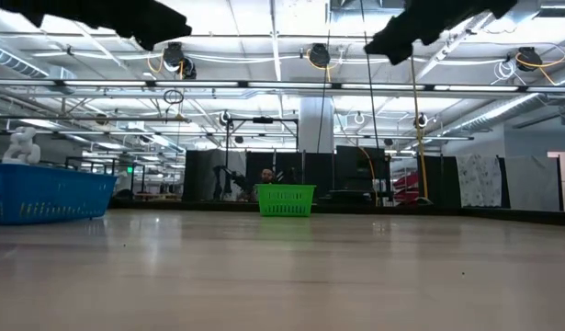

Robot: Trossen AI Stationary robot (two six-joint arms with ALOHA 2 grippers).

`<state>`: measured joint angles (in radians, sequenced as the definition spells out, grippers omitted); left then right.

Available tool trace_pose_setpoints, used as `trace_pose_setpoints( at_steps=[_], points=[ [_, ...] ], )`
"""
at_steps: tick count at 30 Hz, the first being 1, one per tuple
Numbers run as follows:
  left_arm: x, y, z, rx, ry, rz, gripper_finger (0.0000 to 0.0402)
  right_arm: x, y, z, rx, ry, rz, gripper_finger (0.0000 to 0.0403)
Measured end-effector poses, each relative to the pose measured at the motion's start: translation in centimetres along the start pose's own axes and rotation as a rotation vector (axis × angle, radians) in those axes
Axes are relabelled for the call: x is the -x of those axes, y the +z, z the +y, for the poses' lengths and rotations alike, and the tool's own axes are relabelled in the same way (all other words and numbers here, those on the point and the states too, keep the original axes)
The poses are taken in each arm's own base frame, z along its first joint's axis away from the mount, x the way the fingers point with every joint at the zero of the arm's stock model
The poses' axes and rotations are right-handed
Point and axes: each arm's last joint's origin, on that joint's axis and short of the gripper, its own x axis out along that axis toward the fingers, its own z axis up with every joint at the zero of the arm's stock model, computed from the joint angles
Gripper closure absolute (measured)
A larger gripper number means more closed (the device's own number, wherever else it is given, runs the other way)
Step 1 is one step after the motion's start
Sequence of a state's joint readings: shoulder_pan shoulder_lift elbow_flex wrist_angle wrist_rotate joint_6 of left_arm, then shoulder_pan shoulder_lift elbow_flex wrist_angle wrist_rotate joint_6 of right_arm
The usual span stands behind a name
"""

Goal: Sort rubber bands into baskets
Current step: Return to Home Position

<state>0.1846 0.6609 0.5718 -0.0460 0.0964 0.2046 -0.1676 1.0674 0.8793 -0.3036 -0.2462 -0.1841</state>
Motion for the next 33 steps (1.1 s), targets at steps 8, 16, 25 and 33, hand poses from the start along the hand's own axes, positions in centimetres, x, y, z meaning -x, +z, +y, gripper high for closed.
trace_pose_setpoints(
  at_steps=[8, 16, 25, 33],
  points=[
    [2.6, -2.7, 0.0, 0.016, 0.073, -0.053, 0.0226, 3.9, -3.1, 0.6, -0.033, -0.066, -0.072, 0.0259],
    [4.4, -5.4, -0.4, 0.079, 0.131, -0.102, 0.0226, 6.2, -7.2, 1.6, -0.058, -0.141, -0.358, 0.0259],
    [5.4, -7.4, -0.9, 0.139, 0.149, -0.181, 0.0226, 6.7, -11.7, 2.3, -0.168, -0.231, -0.493, 0.0259],
    [5.9, -8.7, -1.3, 0.213, 0.153, -0.175, 0.0226, 7.4, -13.6, 3.0, -0.201, -0.216, -0.498, 0.0259]
  ],
)
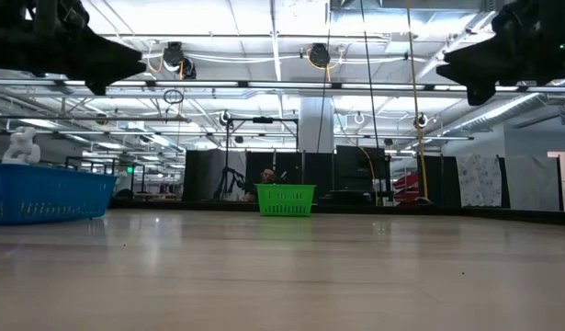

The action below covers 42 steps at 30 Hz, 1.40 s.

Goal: Sort rubber bands into baskets
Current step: Return to Home Position

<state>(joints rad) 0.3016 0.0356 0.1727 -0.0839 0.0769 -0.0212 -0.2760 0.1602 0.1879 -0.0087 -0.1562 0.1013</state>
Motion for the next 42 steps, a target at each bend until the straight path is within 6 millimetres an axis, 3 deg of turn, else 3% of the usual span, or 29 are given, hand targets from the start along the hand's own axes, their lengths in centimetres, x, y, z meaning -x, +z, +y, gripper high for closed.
trace_pose_setpoints(
  at_steps=[12, 21, 35, 42],
  points=[
    [-0.2, -2.2, 0.1, 0.056, 0.004, 0.041, 0.0226, 1.7, -0.4, 0.1, -0.010, -0.034, -0.009, 0.0259],
    [-0.6, -3.2, 0.1, 0.071, 0.000, -0.015, 0.0226, 0.4, -3.9, -0.5, -0.001, -0.055, -0.051, 0.0259],
    [-0.7, -4.2, 0.1, 0.078, -0.018, 0.058, 0.0226, 0.3, -4.3, -0.5, -0.042, -0.051, -0.021, 0.0259],
    [-0.7, -4.2, 0.3, 0.050, 0.065, 0.060, 0.0226, 0.0, -4.6, -0.7, -0.040, -0.082, 0.014, 0.0259]
  ],
)
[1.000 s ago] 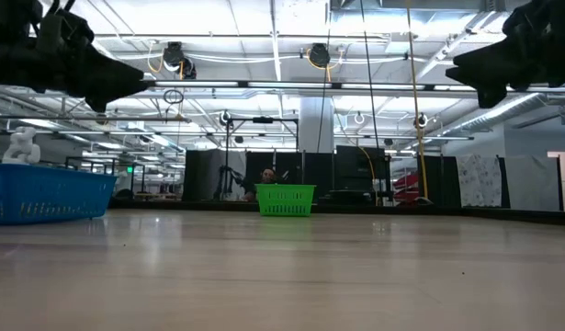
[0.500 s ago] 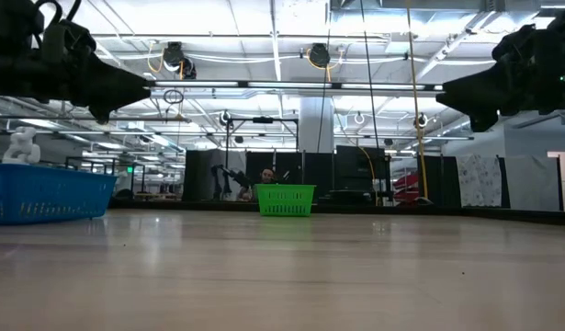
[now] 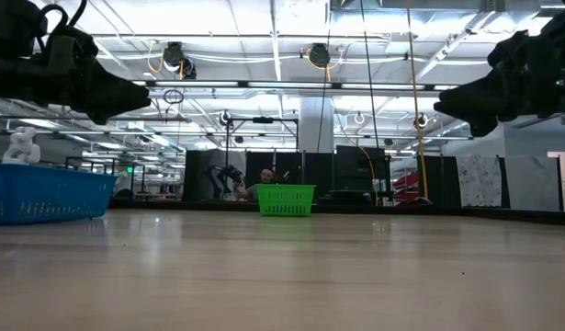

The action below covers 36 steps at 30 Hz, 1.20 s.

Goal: Sort rubber bands into baskets
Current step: Return to Home Position

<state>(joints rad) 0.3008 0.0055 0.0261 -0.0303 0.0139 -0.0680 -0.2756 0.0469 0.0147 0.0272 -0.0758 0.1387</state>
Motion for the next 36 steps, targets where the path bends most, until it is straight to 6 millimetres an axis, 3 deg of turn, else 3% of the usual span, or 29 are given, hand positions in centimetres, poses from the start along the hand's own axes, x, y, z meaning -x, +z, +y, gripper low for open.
trace_pose_setpoints(
  at_steps=[36],
  points=[
    [0.00, -0.02, 0.02, 0.003, 0.007, 0.002, 0.0226, -0.02, -0.04, 0.00, 0.000, 0.002, 0.005, 0.0259]
  ],
)
